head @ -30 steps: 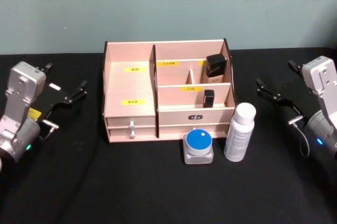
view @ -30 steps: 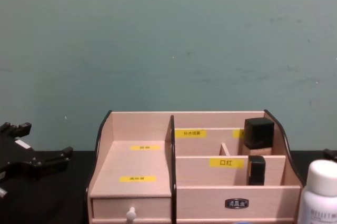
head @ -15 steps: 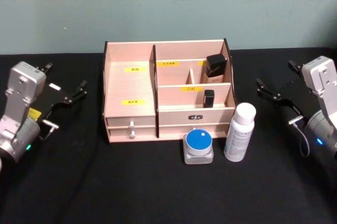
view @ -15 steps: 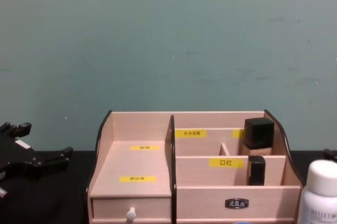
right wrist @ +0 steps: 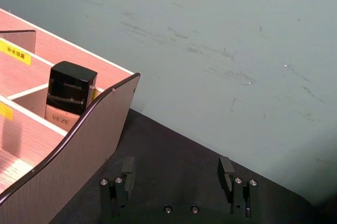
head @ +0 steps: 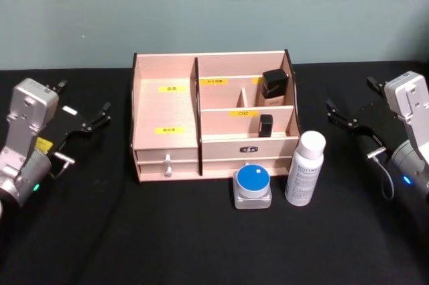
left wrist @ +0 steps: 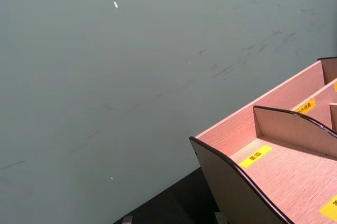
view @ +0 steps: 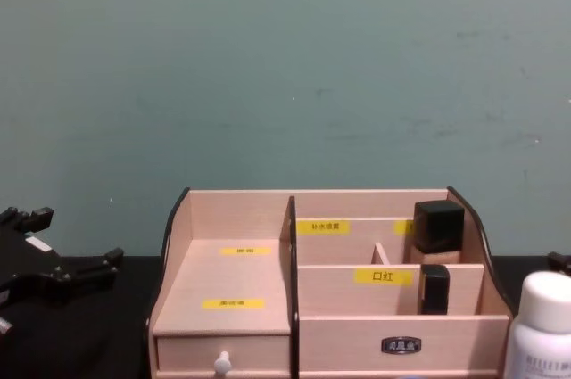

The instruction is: Pick up the facial cleanser and watermelon frost from the table and place them into the tiered storage box.

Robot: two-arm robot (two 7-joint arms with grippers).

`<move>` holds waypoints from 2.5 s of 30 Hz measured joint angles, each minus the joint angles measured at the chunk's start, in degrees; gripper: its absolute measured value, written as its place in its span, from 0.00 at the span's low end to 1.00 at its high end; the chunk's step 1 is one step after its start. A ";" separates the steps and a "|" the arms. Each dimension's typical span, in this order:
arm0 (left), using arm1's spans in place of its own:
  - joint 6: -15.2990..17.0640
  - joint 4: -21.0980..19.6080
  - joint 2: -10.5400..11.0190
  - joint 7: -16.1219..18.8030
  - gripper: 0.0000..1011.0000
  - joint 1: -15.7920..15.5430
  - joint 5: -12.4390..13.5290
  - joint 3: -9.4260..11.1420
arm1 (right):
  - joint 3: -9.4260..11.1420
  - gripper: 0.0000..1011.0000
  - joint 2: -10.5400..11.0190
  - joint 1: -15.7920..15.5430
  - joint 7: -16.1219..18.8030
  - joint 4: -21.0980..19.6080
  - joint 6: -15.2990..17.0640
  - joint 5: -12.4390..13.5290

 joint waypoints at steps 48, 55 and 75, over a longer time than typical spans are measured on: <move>0.00 0.00 0.00 0.00 0.99 0.00 0.00 0.00 | 19.29 0.99 10.67 -28.82 3.74 -31.77 0.36 7.75; 0.00 0.00 0.00 0.00 0.99 0.00 0.00 0.00 | 21.86 0.99 11.42 -35.51 4.57 -35.84 0.19 8.67; 0.00 0.00 0.00 0.00 0.99 0.00 0.00 0.00 | 20.56 0.99 9.96 -37.11 8.19 -33.90 4.03 8.16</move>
